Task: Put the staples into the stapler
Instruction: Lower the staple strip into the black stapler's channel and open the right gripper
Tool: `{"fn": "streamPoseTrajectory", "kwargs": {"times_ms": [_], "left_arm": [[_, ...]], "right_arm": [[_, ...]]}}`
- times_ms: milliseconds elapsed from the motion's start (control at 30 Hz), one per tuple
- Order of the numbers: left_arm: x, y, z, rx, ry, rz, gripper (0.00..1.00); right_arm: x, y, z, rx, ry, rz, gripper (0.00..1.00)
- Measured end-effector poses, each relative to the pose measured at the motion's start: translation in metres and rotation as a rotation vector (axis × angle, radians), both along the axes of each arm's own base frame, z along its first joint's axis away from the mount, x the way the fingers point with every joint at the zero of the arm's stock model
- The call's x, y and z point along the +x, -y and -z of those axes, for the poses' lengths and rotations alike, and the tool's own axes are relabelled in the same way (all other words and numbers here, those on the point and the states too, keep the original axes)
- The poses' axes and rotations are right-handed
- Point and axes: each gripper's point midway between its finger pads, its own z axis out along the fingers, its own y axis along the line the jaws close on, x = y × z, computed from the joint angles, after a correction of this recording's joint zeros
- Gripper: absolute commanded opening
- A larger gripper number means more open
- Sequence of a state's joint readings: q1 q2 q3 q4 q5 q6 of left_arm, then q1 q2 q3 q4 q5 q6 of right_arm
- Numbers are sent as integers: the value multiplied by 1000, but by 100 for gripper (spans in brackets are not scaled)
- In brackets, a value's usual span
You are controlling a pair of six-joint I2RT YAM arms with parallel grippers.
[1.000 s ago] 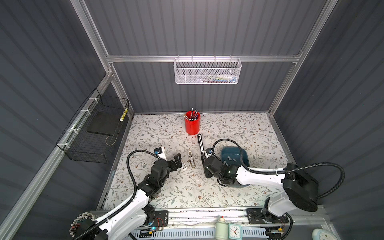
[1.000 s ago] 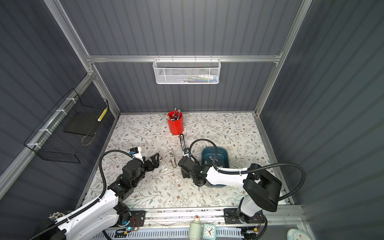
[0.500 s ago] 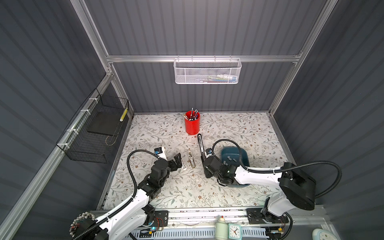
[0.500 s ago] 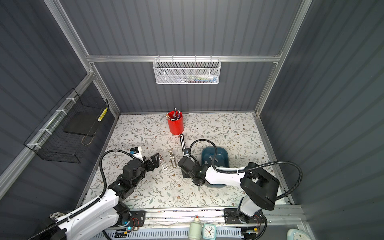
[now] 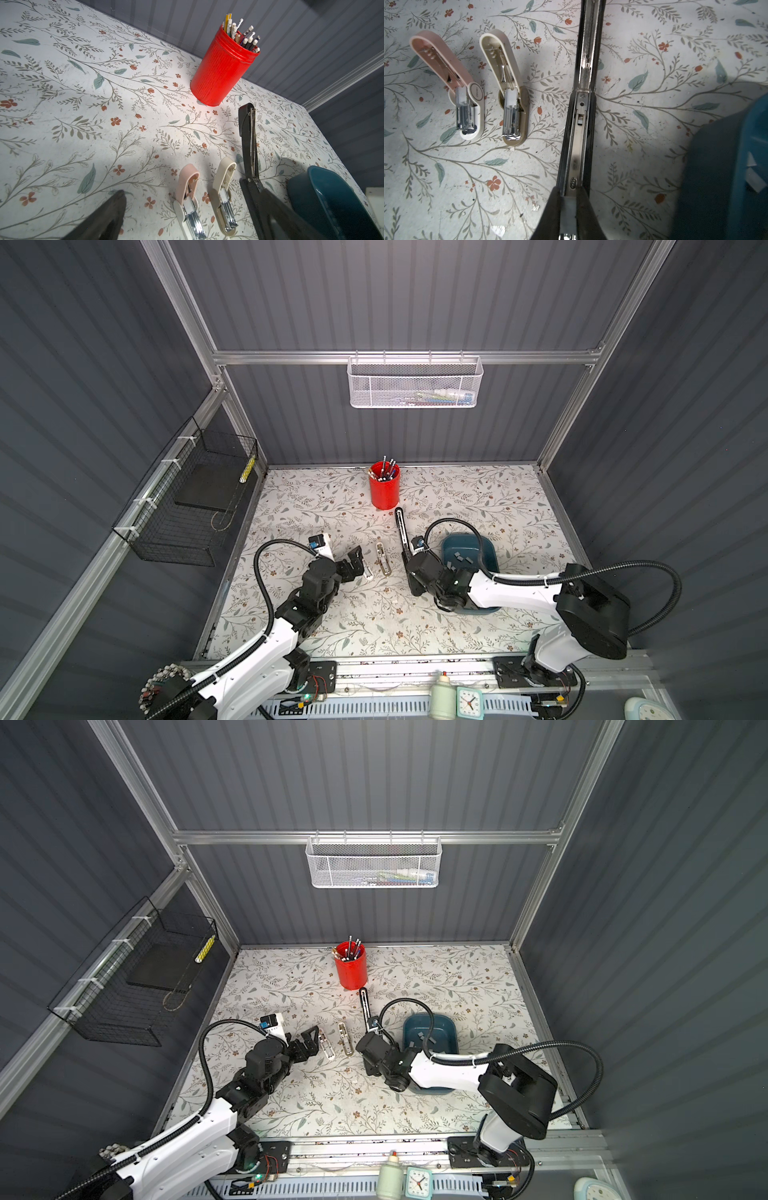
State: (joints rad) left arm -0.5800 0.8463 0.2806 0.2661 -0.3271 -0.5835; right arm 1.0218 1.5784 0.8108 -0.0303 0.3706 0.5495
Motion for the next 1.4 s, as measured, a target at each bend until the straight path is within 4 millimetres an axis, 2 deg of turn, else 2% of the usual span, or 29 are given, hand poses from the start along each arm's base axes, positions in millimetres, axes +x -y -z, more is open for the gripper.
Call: {"fn": "streamPoseTrajectory", "kwargs": {"times_ms": [1200,1400], "left_arm": [[0,0,-1,-1,2,1,100],[0,1,-1,-4,1,6,100]], "right_arm": [[2,0,8,-4,-18,8,14],[-1,1,10,1,-38,18,16]]}}
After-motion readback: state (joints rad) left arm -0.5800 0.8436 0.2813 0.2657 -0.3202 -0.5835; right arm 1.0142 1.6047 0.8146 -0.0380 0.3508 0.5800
